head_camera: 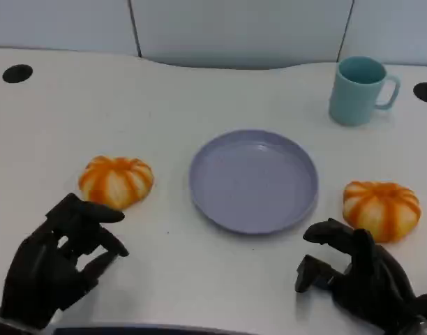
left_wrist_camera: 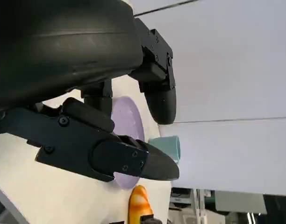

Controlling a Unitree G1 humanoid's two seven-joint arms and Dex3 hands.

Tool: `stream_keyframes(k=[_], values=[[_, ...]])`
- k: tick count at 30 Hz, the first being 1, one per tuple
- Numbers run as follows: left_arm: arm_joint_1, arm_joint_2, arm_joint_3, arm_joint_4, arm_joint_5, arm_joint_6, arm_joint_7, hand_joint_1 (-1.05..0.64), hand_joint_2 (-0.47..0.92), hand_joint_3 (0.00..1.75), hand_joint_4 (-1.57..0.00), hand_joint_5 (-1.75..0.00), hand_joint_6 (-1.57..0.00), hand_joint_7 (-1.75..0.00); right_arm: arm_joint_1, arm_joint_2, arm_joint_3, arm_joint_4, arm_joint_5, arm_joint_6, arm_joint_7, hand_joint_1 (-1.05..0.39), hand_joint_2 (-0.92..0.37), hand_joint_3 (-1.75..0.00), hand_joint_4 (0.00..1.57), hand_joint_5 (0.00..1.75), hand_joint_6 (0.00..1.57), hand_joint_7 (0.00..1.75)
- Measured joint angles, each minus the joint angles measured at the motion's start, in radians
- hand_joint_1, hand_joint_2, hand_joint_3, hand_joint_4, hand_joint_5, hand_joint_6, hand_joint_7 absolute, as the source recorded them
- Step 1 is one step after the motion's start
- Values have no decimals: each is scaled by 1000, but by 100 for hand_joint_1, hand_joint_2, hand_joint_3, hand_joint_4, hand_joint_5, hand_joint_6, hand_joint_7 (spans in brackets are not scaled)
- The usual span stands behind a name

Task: Grasp the bread from the table and place it into the plate.

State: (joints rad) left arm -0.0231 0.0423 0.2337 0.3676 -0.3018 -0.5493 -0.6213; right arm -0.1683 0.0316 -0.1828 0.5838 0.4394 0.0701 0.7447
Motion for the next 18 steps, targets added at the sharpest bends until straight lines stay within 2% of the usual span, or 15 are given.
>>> stream_keyframes(k=[3, 7, 12, 13, 18], values=[[7, 23, -21, -55, 84, -14, 54, -68, 92, 19, -21, -154, -41, -71, 1, 0, 5, -2, 0, 1, 0, -53, -92, -43, 73, 151, 61, 115], [18, 80, -38, -114, 256, -35, 158, -66, 92, 17, -19, -129, -46, -45, 1, 0, 7, -5, 0, 5, -4, -53, -92, -42, 72, 151, 62, 115], [-12, 174, -62, -167, 509, -58, 315, -67, 92, 16, -12, -115, -43, -27, 2, 1, 13, -6, 0, 4, -5, -54, -92, -42, 73, 151, 63, 114], [-21, 191, -68, -171, 539, -62, 335, -68, 92, 16, -10, -108, -42, -22, 3, 1, 15, -7, 0, 4, -7, -54, -92, -41, 73, 151, 63, 113], [-56, 254, -108, -179, 642, -60, 402, -75, 92, 17, -2, -98, -33, -11, 3, 2, 18, -8, 1, 2, -8, -53, -92, -43, 71, 151, 62, 112]])
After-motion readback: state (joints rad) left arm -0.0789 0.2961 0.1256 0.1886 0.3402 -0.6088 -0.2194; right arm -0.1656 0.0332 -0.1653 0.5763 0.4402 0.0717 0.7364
